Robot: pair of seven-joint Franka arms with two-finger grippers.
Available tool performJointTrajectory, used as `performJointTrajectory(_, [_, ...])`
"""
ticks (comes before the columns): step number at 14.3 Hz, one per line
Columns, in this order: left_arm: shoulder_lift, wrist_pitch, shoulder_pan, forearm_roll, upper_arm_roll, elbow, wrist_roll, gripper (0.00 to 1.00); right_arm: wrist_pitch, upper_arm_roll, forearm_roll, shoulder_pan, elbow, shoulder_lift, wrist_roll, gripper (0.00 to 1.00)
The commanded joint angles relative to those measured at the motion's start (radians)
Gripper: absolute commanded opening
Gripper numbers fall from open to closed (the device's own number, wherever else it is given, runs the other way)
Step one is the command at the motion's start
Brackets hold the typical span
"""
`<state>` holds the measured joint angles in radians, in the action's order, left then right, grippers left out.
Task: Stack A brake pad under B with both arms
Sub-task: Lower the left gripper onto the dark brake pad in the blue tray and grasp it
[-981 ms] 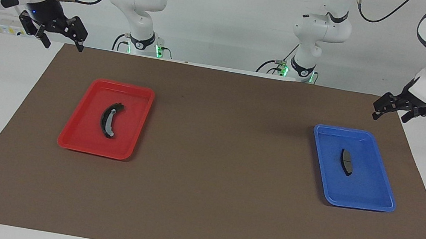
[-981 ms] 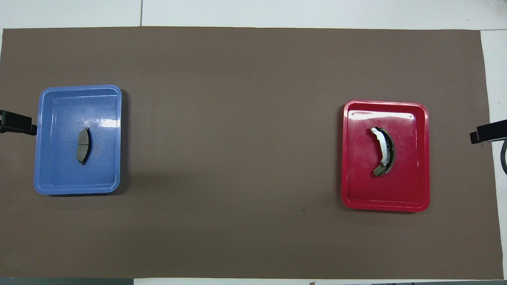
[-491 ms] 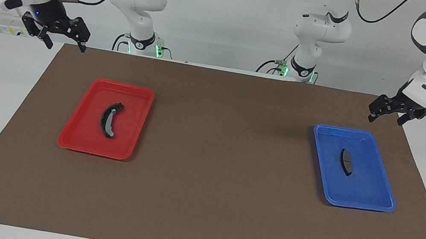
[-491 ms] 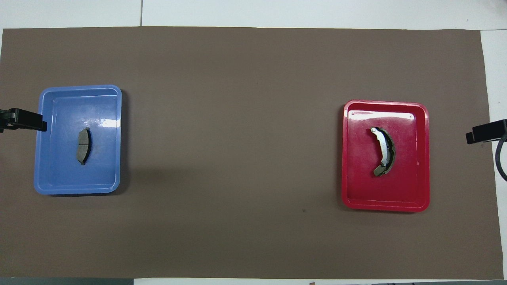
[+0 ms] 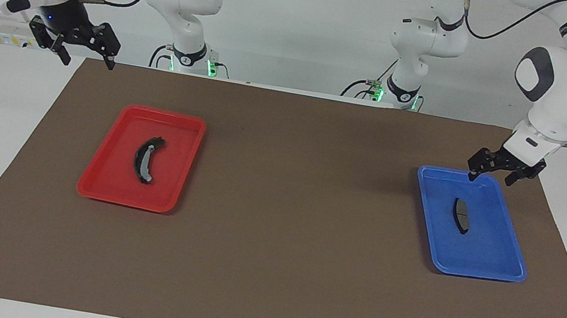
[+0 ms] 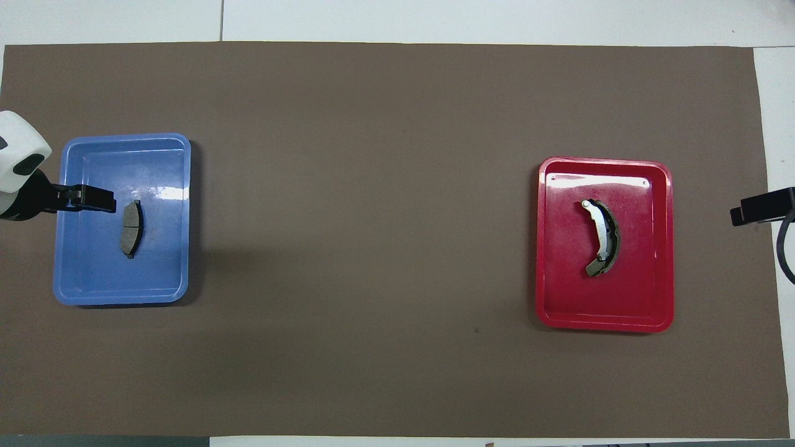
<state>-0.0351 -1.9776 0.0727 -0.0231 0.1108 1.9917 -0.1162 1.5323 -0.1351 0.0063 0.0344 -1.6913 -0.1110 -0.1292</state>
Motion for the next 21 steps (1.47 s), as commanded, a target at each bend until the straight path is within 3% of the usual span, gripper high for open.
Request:
performJointTrajectory(1, [0.021, -0.119, -0.007, -0.008, 0.006, 0.088, -0.042, 0.99, -0.005, 0.005, 0.001, -0.005, -0.002, -0.001, -0.017, 1.00])
performJointTrajectory(10, [0.161, -0.400, -0.079, -0.008, 0.004, 0.199, -0.118, 0.99, -0.006, 0.005, 0.001, -0.005, -0.002, -0.001, -0.017, 1.00])
performJointTrajectory(17, [0.205, -0.504, -0.082, -0.008, 0.004, 0.272, -0.125, 0.95, -0.005, 0.005, 0.001, -0.005, -0.001, -0.001, -0.017, 1.00])
performJointTrajectory(19, [0.204, -0.497, -0.082, -0.008, 0.004, 0.277, -0.123, 0.85, -0.006, 0.005, 0.001, -0.005, -0.002, -0.001, -0.017, 1.00])
performJointTrajectory(21, [0.201, -0.480, -0.082, -0.008, 0.004, 0.276, -0.122, 0.51, -0.006, 0.005, 0.001, -0.005, -0.001, -0.001, -0.017, 1.00])
